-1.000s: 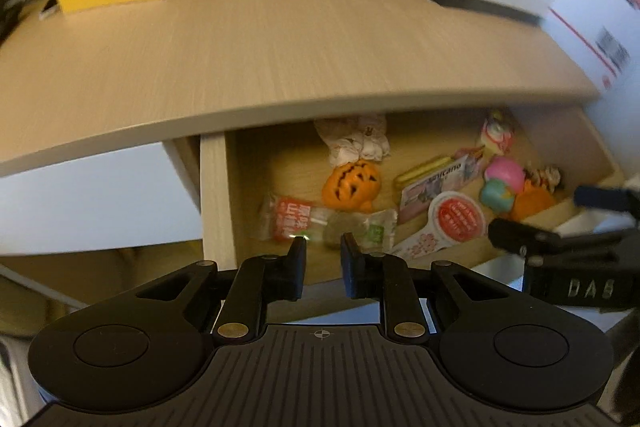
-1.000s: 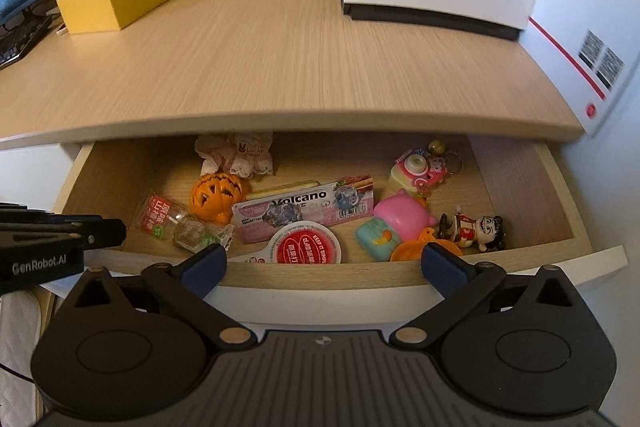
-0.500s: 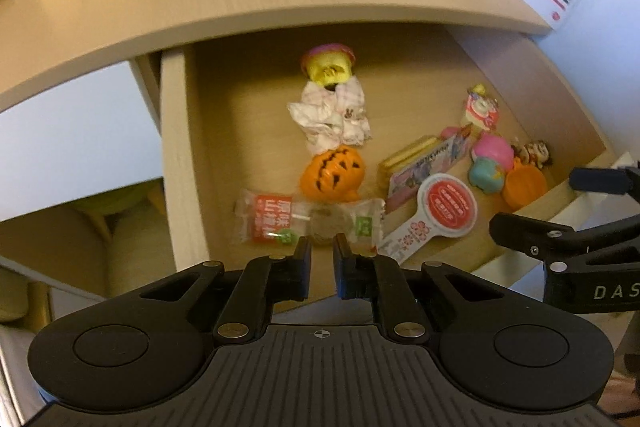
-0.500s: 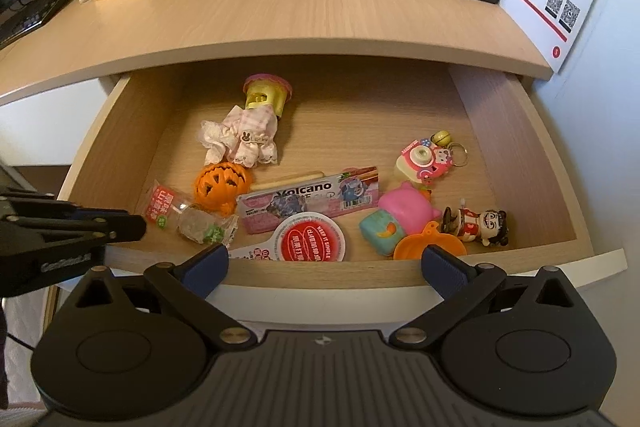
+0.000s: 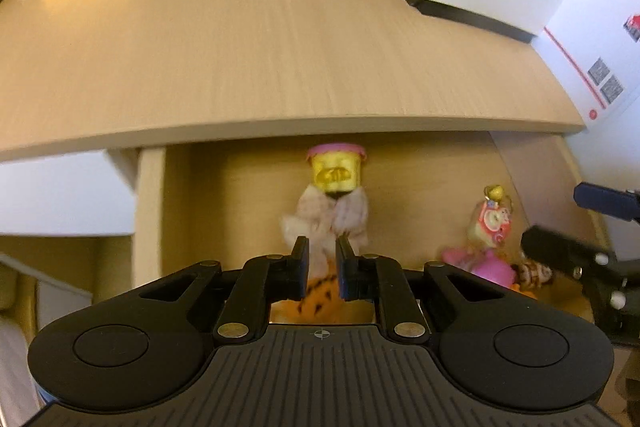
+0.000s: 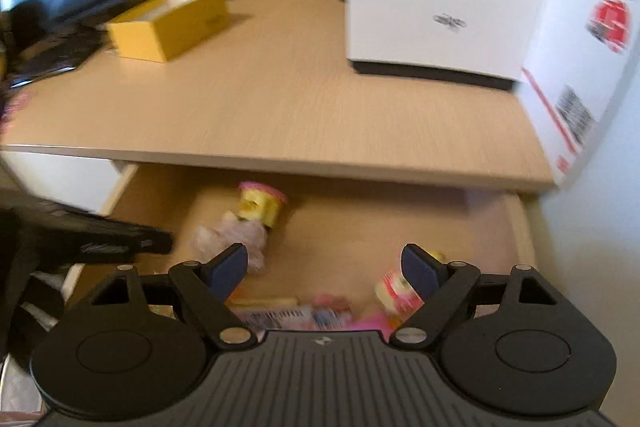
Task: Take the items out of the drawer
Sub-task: 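Grasp the yellow pink-lidded cup toy in the drawer with right gripper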
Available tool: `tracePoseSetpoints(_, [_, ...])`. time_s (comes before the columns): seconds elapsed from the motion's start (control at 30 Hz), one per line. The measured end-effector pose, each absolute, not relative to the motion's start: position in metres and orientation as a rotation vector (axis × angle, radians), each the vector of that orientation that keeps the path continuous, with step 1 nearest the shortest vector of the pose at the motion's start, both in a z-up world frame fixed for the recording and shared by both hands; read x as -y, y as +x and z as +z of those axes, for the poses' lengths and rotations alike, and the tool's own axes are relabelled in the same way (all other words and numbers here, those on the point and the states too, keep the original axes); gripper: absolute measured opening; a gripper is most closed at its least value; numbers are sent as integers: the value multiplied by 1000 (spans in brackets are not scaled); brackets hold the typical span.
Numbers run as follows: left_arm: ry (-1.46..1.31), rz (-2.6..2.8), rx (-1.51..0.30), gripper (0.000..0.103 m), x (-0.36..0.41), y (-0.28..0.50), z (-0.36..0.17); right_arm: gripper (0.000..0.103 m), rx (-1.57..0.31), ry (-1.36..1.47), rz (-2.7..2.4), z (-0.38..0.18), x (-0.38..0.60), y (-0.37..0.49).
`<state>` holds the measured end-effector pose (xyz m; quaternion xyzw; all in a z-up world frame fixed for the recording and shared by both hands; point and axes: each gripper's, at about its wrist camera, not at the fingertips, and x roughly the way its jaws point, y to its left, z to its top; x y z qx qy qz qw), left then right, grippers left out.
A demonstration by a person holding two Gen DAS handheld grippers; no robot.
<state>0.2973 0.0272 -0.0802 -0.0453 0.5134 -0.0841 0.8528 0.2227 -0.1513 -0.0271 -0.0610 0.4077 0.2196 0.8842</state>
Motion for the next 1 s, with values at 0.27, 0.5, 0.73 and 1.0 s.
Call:
tracePoseSetpoints(0.27, [-89, -253, -1092, 15, -35, 274, -85, 85, -1029, -1, 422, -59, 187, 228])
tracePoseSetpoints(0.5, [-136, -275, -1165, 15, -38, 240, -86, 85, -1127, -77, 399, -55, 181, 221])
tracePoseSetpoints(0.73, [-79, -267, -1115, 15, -35, 244, -97, 85, -991, -178, 419, -28, 180, 224])
tracePoseSetpoints(1.0, [-207, -227, -1026, 15, -58, 232, -80, 85, -1059, -27, 483, -40, 151, 253])
